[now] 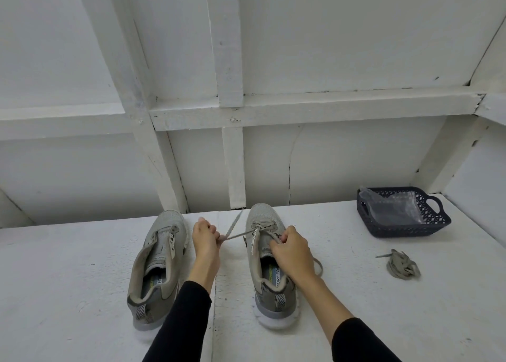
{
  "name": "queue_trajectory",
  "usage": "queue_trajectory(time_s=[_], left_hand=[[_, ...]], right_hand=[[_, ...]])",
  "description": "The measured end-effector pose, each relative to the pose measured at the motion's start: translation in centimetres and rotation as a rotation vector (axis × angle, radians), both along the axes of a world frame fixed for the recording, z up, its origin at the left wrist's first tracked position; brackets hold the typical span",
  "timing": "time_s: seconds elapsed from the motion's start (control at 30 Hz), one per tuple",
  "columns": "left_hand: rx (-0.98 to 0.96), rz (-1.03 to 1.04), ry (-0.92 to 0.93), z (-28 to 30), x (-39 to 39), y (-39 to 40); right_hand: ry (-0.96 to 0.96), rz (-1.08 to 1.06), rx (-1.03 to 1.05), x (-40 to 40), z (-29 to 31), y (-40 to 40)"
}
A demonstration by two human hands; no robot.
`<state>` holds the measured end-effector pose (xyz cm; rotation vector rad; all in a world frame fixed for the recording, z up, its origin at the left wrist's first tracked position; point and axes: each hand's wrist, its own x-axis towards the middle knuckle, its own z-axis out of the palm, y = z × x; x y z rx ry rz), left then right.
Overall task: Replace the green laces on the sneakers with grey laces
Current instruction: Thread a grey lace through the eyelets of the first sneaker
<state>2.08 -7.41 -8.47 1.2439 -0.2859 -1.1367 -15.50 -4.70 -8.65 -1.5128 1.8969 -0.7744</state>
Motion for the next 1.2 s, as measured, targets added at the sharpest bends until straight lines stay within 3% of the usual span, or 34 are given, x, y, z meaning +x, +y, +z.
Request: queue_trajectory(time_s=[0.07,0.17,0.23,0.33,0.43,0.77,1.07,1.2], left_hand=[[0.036,-0.109,-0.378,-0.4,0.1,0.4],[0.002,-0.431,-0.957,-1.3,-0.2,0.7],[-0.029,-0.572,-1.132,-1.4,-0.6,0.4],[-0.065,-0.619,-1.165,-1.7,-1.0,0.2],[-0.048,-0.577,-1.313,-1.4,-1.3,0.7],[-0.169,-0.556,-1.727,-1.1,-1.6,0.5],[-0.197,-0.457,-1.866,-2.4,-1.2,-0.2],[-0.079,-0.585,-1.808,-2.9,-1.7,-0.3]], right_hand=[[0.009,0.005,-0.002,0.0,0.1,0.0],[0.024,0.012,-0.009,0.1,0.0,-0.1],[0.039,0.038,-0.047,0.1,-0.1,-0.2],[0.094,0.179,-0.112,0.0,-0.4,-0.5],[0.174,0.289,-0.141,0.0,-0.7,-1.0],[0.238,0.321,-0.146,0.1,-0.6,-1.2],[0.333,0.357,-0.122,0.3,-0.4,-1.4],[0.359,0.374,-0.099,0.4,-0.5,-1.5]])
